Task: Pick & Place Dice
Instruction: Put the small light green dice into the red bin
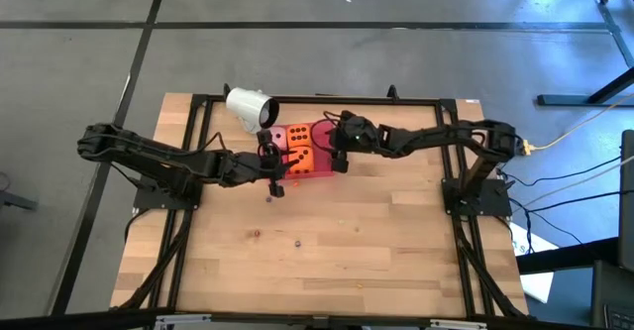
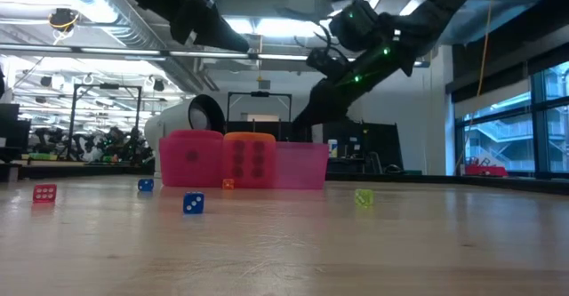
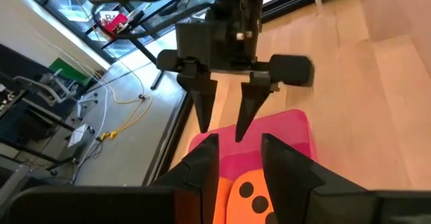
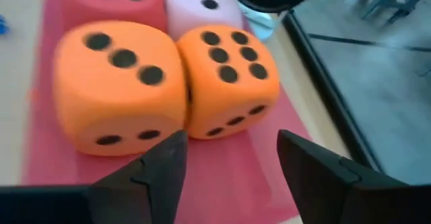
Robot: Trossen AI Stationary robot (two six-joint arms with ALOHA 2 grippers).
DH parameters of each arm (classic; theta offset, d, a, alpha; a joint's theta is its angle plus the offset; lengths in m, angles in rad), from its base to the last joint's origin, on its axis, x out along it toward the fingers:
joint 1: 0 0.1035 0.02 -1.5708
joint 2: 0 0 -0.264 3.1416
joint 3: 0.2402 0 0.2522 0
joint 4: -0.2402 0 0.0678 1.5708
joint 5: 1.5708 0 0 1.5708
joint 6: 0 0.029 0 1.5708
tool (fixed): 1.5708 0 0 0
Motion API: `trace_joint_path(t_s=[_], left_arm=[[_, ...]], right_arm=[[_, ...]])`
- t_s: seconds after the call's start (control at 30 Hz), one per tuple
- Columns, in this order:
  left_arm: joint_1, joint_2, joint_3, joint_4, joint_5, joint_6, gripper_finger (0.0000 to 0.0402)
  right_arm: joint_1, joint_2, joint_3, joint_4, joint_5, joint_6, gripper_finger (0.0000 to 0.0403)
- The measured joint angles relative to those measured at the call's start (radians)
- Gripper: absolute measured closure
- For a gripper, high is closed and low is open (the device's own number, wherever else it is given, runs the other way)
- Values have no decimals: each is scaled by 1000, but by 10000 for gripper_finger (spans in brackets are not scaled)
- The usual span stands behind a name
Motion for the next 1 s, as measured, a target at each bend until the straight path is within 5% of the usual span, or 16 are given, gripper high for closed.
trace_joint_path(t_s=[0.3,0.67,1.0], left_arm=[[-1,0,0,-8,9,-3,295],[-1,0,0,-30,10,-15,295],[-1,0,0,-30,10,-36,299]], right_arm=[[136,-65,117,-329,16,206,195],[312,-67,117,-432,232,402,210],[482,-67,99,-510,176,683,210]])
